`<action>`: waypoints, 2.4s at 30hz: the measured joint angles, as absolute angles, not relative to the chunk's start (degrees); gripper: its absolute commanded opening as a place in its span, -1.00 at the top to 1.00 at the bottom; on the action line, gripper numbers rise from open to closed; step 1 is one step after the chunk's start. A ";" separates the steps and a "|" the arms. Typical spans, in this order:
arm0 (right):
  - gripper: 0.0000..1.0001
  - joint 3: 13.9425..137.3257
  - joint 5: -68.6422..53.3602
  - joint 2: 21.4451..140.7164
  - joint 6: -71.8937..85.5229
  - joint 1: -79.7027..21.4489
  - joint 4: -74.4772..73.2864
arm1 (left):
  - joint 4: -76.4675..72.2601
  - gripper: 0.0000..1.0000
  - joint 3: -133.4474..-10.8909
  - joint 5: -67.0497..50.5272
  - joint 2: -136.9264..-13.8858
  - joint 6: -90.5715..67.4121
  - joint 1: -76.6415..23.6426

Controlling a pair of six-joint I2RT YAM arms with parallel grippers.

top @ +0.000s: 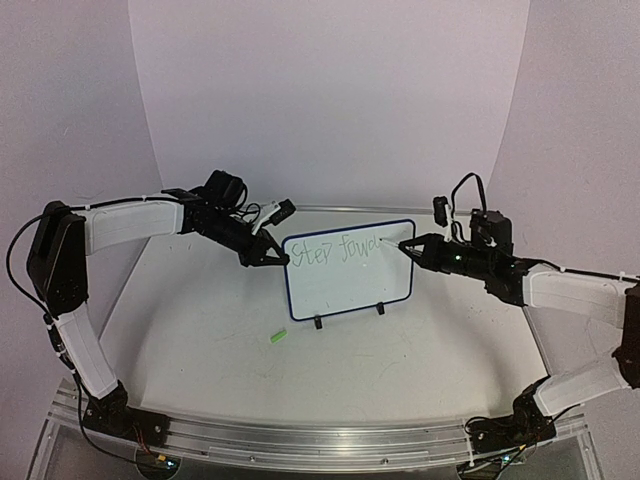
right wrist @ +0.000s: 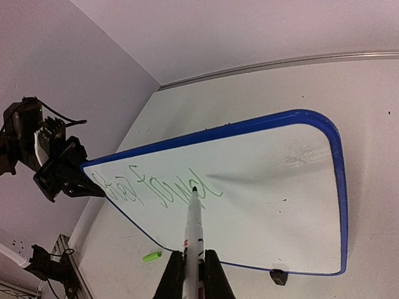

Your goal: Write a sentence on the whiteboard

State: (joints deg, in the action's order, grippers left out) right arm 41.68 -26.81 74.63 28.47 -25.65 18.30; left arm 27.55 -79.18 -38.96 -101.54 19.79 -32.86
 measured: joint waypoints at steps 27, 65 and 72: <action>1.00 43.72 -22.52 76.77 27.94 -25.67 18.25 | 27.53 1.00 -79.18 -38.98 -101.54 19.74 -32.86; 1.00 41.04 -21.43 77.01 29.64 -25.65 17.52 | 27.55 1.00 -79.20 -38.98 -101.54 19.75 -32.91; 1.00 41.25 -21.34 76.57 30.04 -25.65 17.59 | 27.55 1.00 -79.20 -38.98 -101.54 19.75 -32.91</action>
State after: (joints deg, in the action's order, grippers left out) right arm 41.25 -21.34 76.57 30.04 -25.65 17.59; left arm 27.55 -79.20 -38.98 -101.54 19.75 -32.91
